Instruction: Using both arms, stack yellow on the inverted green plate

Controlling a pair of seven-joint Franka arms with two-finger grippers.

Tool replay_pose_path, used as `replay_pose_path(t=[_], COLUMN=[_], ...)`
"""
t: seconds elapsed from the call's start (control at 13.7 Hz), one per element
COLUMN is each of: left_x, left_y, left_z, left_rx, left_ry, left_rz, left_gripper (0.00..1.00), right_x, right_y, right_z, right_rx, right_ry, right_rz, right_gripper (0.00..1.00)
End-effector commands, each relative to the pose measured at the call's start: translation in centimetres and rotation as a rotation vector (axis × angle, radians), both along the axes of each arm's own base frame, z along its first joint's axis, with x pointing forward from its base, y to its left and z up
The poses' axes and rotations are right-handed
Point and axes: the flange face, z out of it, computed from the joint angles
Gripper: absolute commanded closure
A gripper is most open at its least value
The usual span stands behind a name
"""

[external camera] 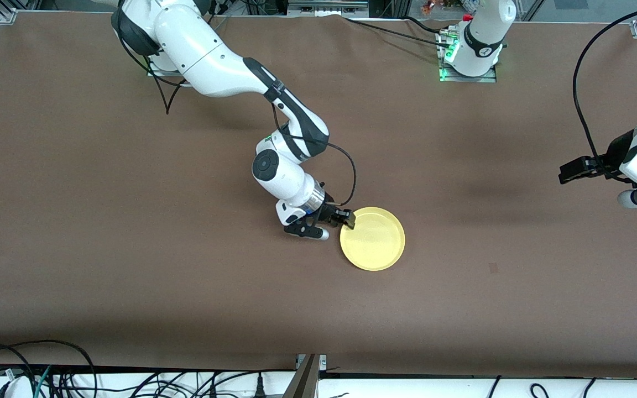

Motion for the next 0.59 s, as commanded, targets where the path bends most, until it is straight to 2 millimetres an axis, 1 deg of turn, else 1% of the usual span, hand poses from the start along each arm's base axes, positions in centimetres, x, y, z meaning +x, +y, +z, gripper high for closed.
replay_pose_path(t=[0.0, 0.07, 0.22, 0.29, 0.37, 0.44, 0.51], left_x=[0.1, 0.1, 0.1, 0.1, 0.2, 0.3, 0.3], left_y=[0.0, 0.0, -0.2, -0.8, -1.2, -1.5, -1.7], left_z=[0.4, 0.4, 0.4, 0.4, 0.6, 0.9, 1.0], left_rx=[-0.030, -0.028, -0.029, -0.029, -0.020, -0.020, -0.019], left_ry=[-0.002, -0.002, -0.002, -0.002, -0.007, -0.015, -0.017], left_rz=[-0.017, -0.018, -0.021, -0.022, -0.032, -0.034, -0.036], left_gripper=[0.00, 0.00, 0.00, 0.00, 0.00, 0.00, 0.00], right_x=[0.0, 0.6, 1.2, 1.9, 2.5, 3.0, 3.2], right_y=[0.1, -1.5, -4.0, -5.9, -8.2, -10.6, -13.1], right_z=[5.1, 7.4, 11.8, 14.0, 15.6, 16.8, 18.2], right_rx=[-0.007, -0.041, -0.109, -0.140, -0.182, -0.232, -0.302], right_ry=[0.010, 0.015, 0.062, 0.079, 0.107, 0.138, 0.169], right_rz=[0.020, 0.025, 0.054, 0.047, 0.045, 0.056, 0.103], right_gripper=[0.00, 0.00, 0.00, 0.00, 0.00, 0.00, 0.00])
